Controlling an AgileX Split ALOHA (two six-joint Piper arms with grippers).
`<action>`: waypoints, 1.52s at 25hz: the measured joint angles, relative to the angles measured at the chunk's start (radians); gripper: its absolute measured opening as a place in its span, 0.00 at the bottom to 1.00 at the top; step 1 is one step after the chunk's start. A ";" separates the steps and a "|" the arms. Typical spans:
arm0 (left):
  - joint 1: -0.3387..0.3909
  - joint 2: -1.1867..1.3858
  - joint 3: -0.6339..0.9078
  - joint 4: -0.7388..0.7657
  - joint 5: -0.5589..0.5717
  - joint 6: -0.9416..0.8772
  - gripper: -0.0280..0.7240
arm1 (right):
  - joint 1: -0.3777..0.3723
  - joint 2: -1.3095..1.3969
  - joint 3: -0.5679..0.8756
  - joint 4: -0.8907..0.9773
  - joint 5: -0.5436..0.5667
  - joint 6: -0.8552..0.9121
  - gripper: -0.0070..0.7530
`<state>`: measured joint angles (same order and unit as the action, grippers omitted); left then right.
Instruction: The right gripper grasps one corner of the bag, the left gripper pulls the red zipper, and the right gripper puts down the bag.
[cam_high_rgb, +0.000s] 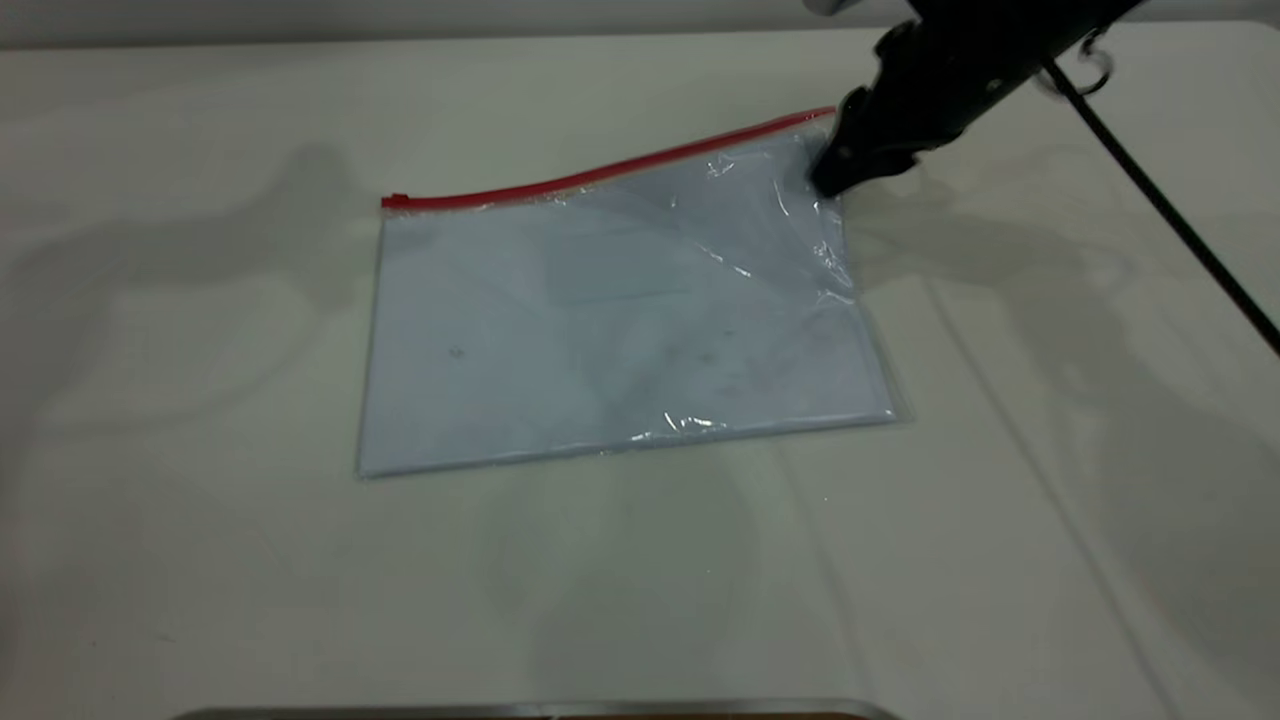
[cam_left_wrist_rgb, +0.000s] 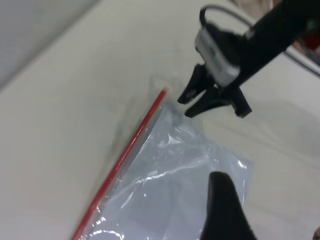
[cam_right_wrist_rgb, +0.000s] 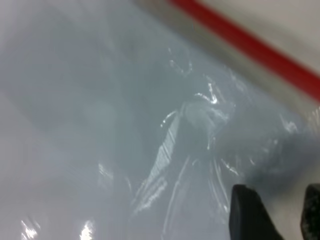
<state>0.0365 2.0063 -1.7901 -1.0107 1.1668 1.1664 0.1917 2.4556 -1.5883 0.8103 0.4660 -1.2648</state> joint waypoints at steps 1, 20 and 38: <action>0.000 -0.034 0.000 0.000 0.000 -0.008 0.74 | 0.007 -0.029 0.000 -0.128 0.009 0.131 0.44; 0.000 -0.700 0.231 0.780 0.001 -0.894 0.74 | 0.040 -0.848 0.148 -0.528 0.750 1.032 0.45; 0.000 -1.008 1.254 0.833 -0.018 -0.908 0.74 | 0.049 -1.324 1.017 -0.662 0.645 1.086 0.45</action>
<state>0.0365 0.9979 -0.5363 -0.1772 1.1486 0.2581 0.2408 1.1318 -0.5715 0.1488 1.1114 -0.1788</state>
